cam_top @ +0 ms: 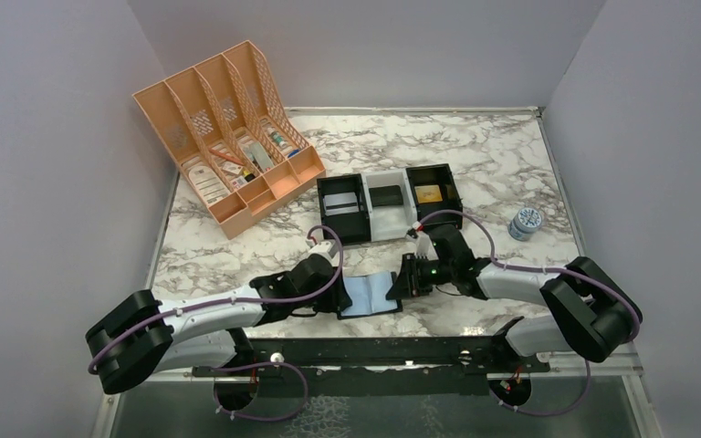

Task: Take the credit cards out of the card holder

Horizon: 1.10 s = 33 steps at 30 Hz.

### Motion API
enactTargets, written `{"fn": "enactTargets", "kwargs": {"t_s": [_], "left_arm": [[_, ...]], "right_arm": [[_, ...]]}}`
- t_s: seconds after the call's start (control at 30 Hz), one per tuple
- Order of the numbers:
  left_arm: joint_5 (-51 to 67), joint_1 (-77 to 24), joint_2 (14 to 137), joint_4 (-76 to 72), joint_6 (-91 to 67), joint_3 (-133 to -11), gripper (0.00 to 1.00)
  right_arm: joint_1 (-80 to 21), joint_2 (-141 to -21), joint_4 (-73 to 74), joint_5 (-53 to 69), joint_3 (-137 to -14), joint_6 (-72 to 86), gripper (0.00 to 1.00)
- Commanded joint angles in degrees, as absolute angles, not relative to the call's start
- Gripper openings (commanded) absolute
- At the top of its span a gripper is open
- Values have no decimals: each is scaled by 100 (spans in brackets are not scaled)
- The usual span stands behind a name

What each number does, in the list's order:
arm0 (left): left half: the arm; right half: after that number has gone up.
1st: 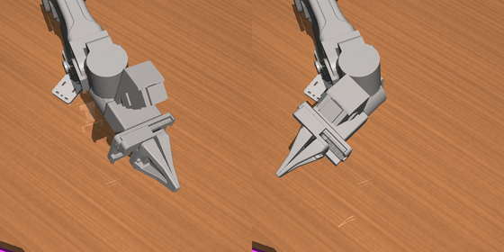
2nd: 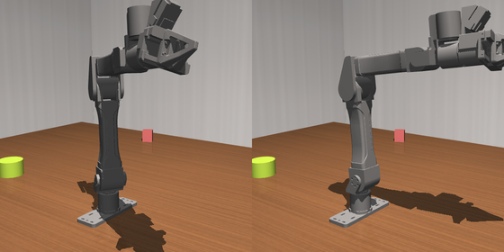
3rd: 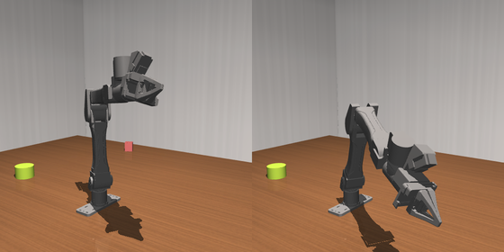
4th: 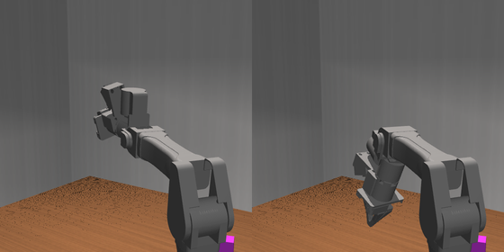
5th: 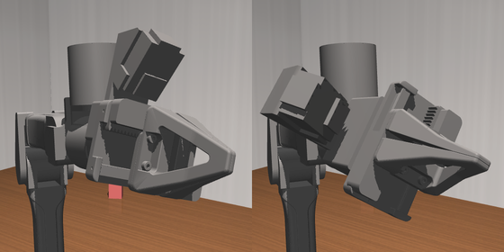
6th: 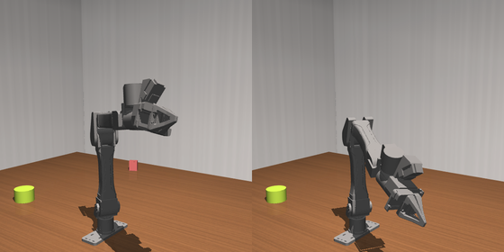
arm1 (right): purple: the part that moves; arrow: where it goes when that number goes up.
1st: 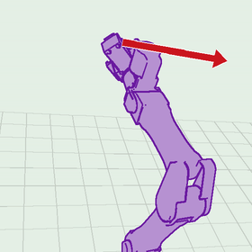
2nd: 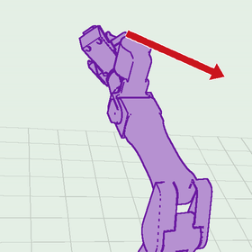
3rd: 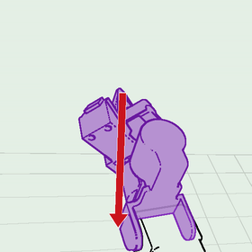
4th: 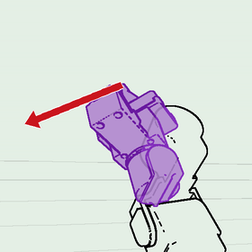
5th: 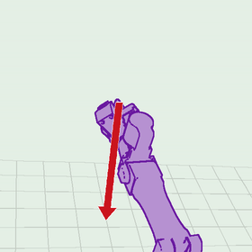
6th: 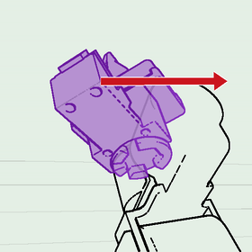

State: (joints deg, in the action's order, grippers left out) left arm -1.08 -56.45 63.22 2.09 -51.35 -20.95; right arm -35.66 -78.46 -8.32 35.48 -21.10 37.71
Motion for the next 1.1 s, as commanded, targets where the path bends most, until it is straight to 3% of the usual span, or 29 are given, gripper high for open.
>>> {"fn": "enactTargets", "kwargs": {"t_s": [0.0, 0.07, 0.1, 0.37, 0.5, 0.8, 1.07], "left_arm": [[-320, -5747, 6311, -132, -5308, -1978, 36], [-300, -5772, 6332, -204, -5292, -1973, 31], [-302, -5782, 6351, -210, -5283, -1989, 30], [-367, -5809, 6565, -210, -5218, -2093, 19], [-395, -5814, 6741, -216, -5199, -2167, 17], [-632, -5828, 6482, -566, -5643, -1980, 45], [-904, -5827, 6195, -1328, -6513, -1318, 50]], "right_arm": [[-3577, -7847, -1332, 4011, -2200, 3960, 17], [-3586, -7831, -1344, 4034, -2260, 3971, 3], [-3612, -7803, -1161, 3875, -2352, 3897, 1], [-4386, -7784, 1014, 585, -3372, 2860, 1], [-4849, -8235, 1386, -332, -3516, 2792, 1], [-4869, -8143, 425, 1194, -3012, 3539, 1], [-4869, -8120, -44, 1647, -2670, 3926, 1]]}}
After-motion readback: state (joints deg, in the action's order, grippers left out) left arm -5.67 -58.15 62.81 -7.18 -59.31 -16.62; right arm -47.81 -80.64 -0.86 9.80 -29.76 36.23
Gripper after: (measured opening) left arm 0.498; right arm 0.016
